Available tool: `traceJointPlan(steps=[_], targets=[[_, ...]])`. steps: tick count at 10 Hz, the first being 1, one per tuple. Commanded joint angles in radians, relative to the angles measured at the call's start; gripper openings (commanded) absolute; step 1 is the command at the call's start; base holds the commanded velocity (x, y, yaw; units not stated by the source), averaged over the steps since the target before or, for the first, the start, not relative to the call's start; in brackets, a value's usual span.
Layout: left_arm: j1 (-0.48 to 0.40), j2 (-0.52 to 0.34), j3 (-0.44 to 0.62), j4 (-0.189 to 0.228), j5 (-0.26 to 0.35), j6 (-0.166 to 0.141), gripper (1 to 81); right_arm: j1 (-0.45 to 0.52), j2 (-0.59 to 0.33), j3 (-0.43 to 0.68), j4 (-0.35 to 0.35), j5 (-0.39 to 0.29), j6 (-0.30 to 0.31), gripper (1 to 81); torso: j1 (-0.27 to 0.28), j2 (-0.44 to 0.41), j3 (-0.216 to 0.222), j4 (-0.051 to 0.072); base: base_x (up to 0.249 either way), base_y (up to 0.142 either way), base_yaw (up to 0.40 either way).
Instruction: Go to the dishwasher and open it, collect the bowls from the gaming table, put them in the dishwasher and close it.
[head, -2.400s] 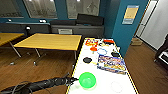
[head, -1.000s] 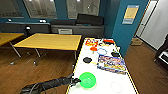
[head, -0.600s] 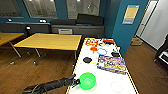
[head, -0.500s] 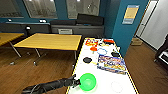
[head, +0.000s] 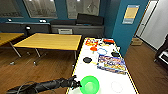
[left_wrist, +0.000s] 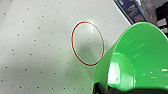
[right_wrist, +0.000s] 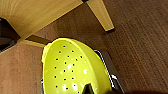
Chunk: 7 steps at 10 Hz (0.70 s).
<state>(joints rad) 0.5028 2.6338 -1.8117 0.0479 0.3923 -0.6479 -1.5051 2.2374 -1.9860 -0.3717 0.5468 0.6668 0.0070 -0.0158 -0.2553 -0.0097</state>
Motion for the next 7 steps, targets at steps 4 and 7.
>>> traceJointPlan(steps=[4, 7], targets=[[-0.030, -0.478, 0.537, 0.093, 0.054, 0.002, 1.0, -0.045, -0.065, -0.002, -0.062, -0.016, 0.030, 1.0, 0.000, 0.000, 0.000, 0.000, 0.000, 0.000, 0.000], [0.157, -0.613, 0.593, 0.119, -0.050, 0.005, 1.0, -0.080, -0.060, -0.019, -0.076, -0.010, 0.030, 1.0, 0.000, 0.000, 0.000, 0.000, 0.000, 0.000, 0.000]])
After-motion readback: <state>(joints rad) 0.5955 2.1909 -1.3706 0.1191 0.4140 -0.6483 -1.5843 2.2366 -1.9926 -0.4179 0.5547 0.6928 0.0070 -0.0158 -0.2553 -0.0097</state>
